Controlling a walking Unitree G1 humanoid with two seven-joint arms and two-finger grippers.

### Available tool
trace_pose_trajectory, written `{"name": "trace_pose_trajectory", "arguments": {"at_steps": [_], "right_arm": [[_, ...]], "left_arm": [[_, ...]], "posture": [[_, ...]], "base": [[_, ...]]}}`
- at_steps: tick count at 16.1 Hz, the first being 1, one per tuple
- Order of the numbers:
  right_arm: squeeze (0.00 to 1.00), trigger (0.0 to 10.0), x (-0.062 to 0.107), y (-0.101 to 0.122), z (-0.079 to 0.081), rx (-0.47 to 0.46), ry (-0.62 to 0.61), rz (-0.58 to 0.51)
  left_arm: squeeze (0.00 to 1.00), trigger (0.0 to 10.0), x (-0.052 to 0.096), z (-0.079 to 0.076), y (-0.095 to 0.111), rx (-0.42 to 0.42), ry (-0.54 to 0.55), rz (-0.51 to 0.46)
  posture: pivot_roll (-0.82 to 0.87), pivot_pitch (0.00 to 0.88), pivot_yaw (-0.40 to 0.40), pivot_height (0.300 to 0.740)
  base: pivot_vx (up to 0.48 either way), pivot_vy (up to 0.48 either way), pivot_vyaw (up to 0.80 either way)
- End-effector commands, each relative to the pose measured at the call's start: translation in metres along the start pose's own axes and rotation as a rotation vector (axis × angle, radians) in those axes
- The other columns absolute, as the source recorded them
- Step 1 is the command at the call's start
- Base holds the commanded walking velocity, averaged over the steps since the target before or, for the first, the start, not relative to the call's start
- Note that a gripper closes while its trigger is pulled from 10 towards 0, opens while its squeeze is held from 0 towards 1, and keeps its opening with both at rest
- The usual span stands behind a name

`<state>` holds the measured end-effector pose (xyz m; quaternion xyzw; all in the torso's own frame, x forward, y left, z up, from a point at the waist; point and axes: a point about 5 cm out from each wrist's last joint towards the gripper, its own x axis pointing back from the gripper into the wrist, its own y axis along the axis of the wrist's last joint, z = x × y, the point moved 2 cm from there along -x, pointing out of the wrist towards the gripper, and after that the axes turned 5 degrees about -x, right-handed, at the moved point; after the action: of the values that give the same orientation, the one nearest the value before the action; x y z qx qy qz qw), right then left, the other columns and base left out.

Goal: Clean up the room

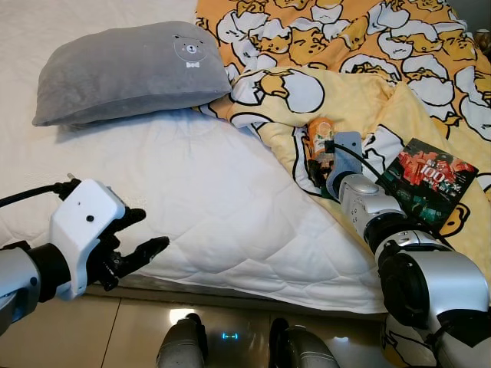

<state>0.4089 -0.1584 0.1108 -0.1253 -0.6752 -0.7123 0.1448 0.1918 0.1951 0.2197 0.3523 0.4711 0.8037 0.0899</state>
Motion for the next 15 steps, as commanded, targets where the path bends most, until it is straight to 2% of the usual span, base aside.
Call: {"name": "trace_pose_trajectory", "arguments": {"at_steps": [1, 6, 10, 13, 15], "right_arm": [[0.00, 0.0, 0.001, -0.010, -0.009, -0.008, -0.026, 0.038], [0.00, 0.0, 0.001, -0.010, -0.008, -0.018, -0.026, 0.039], [0.00, 0.0, 0.001, -0.013, -0.007, -0.078, -0.036, 0.039], [0.00, 0.0, 0.002, -0.015, -0.010, -0.080, -0.059, 0.029], [0.00, 0.0, 0.001, -0.001, -0.006, -0.235, -0.048, -0.069]], "left_arm": [[0.00, 10.0, 0.004, -0.003, 0.003, -0.021, -0.001, 0.002], [0.00, 10.0, 0.004, -0.003, 0.005, -0.013, -0.006, 0.000], [0.00, 10.0, 0.008, -0.003, 0.005, -0.002, 0.002, 0.006], [0.00, 10.0, 0.009, -0.004, 0.004, 0.002, 0.010, 0.011], [0.00, 10.0, 0.013, 0.002, -0.001, 0.025, 0.066, 0.025]], "posture": [[0.31, 0.275, -0.035, 0.740], [0.31, 0.272, -0.034, 0.740], [0.32, 0.278, -0.041, 0.740], [0.32, 0.274, -0.045, 0.740], [0.31, 0.238, -0.043, 0.740]], "base": [[0.000, 0.000, 0.00], [0.000, 0.000, 0.00], [0.000, 0.000, 0.00], [0.000, 0.000, 0.00], [0.000, 0.000, 0.00]]}}
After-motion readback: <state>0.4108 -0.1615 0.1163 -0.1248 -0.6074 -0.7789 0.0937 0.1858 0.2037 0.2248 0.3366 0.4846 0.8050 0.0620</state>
